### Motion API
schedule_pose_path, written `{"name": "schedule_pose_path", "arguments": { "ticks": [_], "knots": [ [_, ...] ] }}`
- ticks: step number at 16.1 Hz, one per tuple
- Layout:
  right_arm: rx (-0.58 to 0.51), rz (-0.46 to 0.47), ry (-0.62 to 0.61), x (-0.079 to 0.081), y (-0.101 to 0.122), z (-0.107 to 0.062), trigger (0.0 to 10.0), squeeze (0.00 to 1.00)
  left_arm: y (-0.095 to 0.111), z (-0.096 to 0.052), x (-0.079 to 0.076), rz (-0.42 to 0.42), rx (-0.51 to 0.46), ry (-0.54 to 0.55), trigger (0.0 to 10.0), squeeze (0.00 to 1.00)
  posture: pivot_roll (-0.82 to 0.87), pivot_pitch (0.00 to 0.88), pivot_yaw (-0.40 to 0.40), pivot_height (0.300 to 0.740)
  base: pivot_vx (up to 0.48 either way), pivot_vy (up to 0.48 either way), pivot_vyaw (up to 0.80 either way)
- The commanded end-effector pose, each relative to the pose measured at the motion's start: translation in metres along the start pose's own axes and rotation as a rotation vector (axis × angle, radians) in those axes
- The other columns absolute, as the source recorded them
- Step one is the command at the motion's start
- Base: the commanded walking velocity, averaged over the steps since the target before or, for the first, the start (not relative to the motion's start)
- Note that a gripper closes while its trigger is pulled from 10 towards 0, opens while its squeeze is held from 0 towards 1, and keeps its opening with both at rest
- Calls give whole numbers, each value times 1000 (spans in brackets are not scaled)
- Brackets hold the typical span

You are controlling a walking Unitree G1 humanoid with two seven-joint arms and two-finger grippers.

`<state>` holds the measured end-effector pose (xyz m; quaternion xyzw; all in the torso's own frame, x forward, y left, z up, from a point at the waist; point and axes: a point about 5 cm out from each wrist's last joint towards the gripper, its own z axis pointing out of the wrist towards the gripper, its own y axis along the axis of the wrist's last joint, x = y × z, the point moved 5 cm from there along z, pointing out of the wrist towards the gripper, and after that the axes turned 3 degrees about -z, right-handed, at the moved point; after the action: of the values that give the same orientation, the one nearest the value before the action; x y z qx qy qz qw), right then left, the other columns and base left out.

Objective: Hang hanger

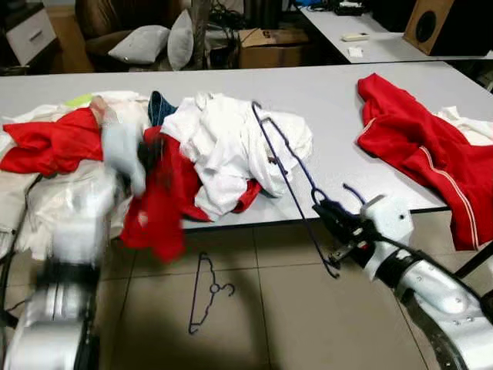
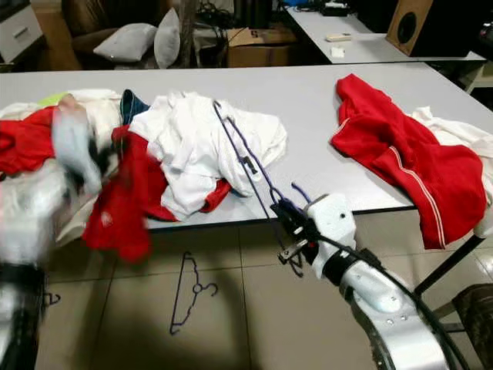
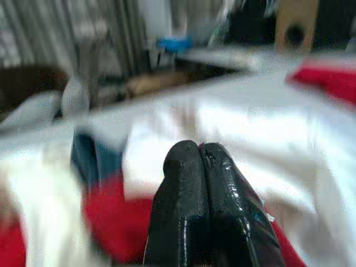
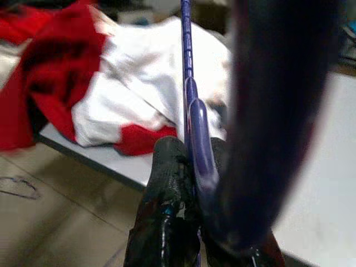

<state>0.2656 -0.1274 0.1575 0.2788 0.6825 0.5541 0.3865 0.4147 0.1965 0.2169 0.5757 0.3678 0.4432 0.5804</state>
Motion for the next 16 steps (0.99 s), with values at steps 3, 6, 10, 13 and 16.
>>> {"name": "schedule_pose_path", "arguments": {
  "ticks": [3,6,10,13,16],
  "knots": [
    [-101,-11,47,4,22,9,10000,0,107,32,20,-9,-223,5,0,0,5,0,33,740,0,0,0],
    [-142,14,98,13,31,9,10000,0,155,33,23,-16,-327,-20,0,0,9,0,44,740,0,0,0],
    [5,-43,131,18,5,17,10000,0,149,36,21,109,-256,-70,0,0,6,0,48,740,0,0,0],
    [66,-19,171,21,-6,17,10000,0,80,26,17,231,-17,-159,3725,0,10,0,44,740,0,0,0],
    [183,-25,268,41,-31,20,10000,0,6,-7,31,156,123,-61,10000,1000,9,0,34,740,0,0,0]
  ]
}}
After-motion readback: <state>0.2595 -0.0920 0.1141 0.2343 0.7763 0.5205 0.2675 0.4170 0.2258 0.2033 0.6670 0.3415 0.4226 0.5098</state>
